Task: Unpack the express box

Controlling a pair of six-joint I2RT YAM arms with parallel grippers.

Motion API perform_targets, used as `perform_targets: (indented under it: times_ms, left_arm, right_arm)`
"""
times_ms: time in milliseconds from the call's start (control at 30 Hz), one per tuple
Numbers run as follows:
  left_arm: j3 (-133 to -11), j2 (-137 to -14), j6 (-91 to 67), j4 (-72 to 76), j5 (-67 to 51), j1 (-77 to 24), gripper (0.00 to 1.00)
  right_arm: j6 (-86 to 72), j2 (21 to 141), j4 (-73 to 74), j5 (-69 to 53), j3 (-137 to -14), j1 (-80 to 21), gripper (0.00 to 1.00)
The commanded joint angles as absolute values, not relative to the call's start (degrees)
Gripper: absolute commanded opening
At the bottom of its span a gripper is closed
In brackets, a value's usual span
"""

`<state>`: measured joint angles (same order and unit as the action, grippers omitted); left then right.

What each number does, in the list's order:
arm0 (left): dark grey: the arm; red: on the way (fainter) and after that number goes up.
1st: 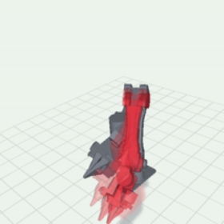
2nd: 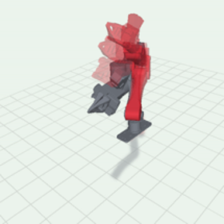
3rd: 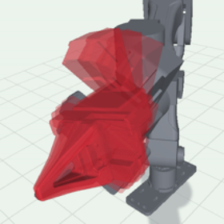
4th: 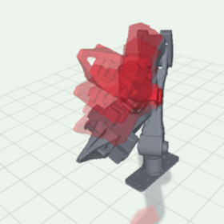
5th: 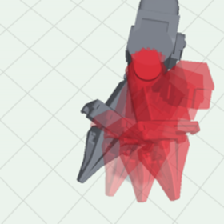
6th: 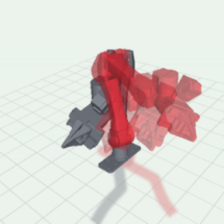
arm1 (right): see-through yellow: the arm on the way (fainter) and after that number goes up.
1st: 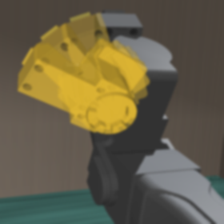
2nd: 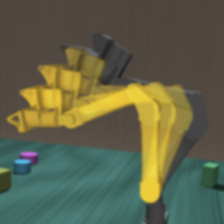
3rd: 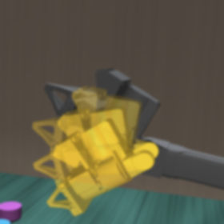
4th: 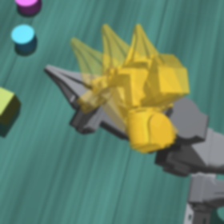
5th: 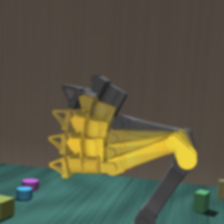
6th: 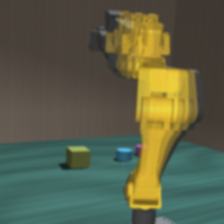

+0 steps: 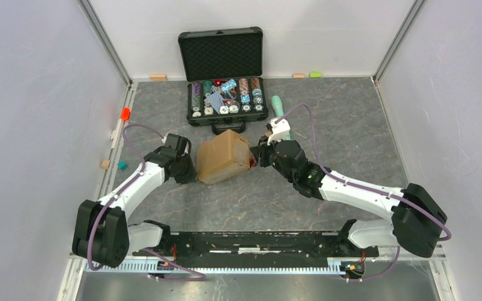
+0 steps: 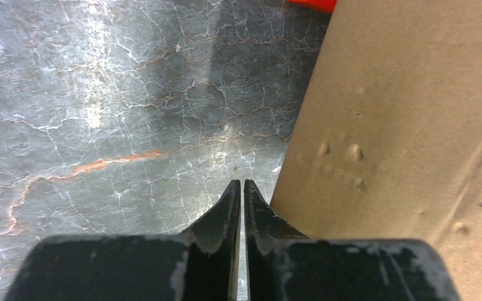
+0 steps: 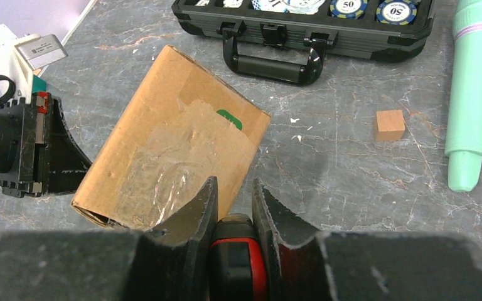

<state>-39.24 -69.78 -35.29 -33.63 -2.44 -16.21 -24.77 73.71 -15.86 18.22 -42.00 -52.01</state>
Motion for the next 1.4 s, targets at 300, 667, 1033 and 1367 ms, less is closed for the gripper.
perform_targets:
  times_ms: [300,667,1033,1367]
  left_arm:
    - [-49.83,-62.95,-31.32,-41.92,8.33,-16.44,0.45]
    - [-53.33,-74.72,-35.18,-29.60,0.96,-16.44,0.65]
    - [-47.60,-73.51,-35.88,-24.99,-6.66,-18.63,0.64]
    - [-43.23,-67.32,-38.50,-27.07,-5.06,-23.21,0.64]
  right_arm:
    - [-23.12,75.14,-19.84,16.10,-47.97,-52.20,0.00]
    - [-20.62,76.56,-19.61,14.76,-52.06,-53.29,0.00]
    - [-18.66,75.92,-17.22,16.68,-53.26,-56.96,0.00]
    - [-19.91,71.06,-11.69,22.48,-47.26,-59.25,0.00]
